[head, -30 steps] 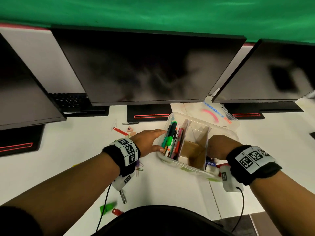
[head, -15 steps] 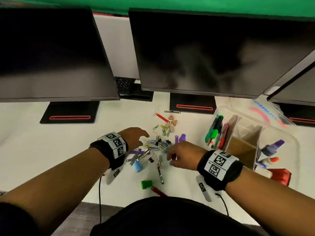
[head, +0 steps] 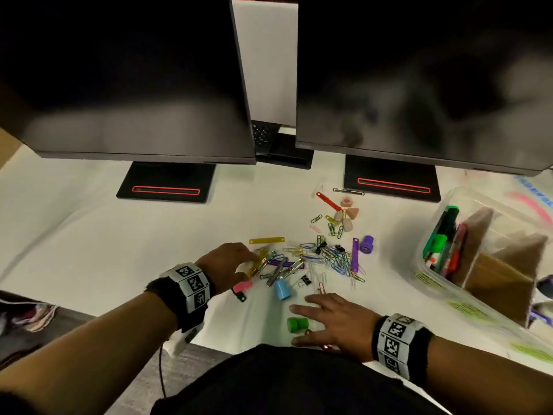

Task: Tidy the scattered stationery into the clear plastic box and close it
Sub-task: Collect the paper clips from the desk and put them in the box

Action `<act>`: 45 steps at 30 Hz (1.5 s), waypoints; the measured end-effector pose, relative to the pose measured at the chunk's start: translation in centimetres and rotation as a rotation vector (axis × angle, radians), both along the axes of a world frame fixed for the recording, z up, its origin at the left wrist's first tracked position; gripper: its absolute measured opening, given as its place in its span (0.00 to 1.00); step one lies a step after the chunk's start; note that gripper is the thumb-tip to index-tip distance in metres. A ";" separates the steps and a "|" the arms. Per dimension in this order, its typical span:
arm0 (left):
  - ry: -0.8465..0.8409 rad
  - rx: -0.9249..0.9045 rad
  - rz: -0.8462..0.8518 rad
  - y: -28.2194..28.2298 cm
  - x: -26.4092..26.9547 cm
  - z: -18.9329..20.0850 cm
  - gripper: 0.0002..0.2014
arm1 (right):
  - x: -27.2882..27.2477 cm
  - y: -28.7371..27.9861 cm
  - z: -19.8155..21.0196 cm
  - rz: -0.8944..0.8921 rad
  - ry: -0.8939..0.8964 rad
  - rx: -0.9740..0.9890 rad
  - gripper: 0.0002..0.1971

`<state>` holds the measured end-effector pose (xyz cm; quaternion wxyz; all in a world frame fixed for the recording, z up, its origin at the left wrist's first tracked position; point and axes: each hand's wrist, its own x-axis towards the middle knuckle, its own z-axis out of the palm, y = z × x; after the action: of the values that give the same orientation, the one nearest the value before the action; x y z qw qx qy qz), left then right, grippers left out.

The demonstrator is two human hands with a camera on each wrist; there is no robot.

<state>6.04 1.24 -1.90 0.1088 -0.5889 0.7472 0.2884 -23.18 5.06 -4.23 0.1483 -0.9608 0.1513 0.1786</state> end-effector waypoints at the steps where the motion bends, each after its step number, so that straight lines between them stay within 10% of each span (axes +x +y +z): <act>1: 0.009 -0.001 -0.016 0.1 -0.2 -0.1 0.24 | -0.1 0.1 -0.3 0.035 -0.013 -0.010 0.33; 21: 0.035 -0.020 -0.277 0.6 -5.7 -1.6 0.25 | -2.0 -5.6 -1.5 -0.339 -0.135 -0.239 0.19; 25: 0.045 -0.031 -0.374 0.9 -6.6 -1.7 0.25 | -1.9 -7.2 -0.5 -0.665 -0.243 -0.259 0.16; 31: -0.003 -0.028 -0.467 0.6 -7.3 -2.5 0.21 | -1.9 -8.2 0.2 -1.183 0.065 -0.026 0.24; 38: 0.112 -0.052 -0.299 -0.3 -6.6 -2.7 0.17 | -1.8 -7.8 0.5 -1.131 -0.128 -0.021 0.15; 45: 0.156 -0.059 -0.076 -1.4 -5.0 -2.0 0.22 | 2.3 -4.8 2.6 -0.534 -0.118 0.198 0.12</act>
<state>1.02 -0.17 -3.90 0.0439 -0.5386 0.7834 0.3069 -20.91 0.25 -1.65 0.2916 -0.8767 0.3716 0.0910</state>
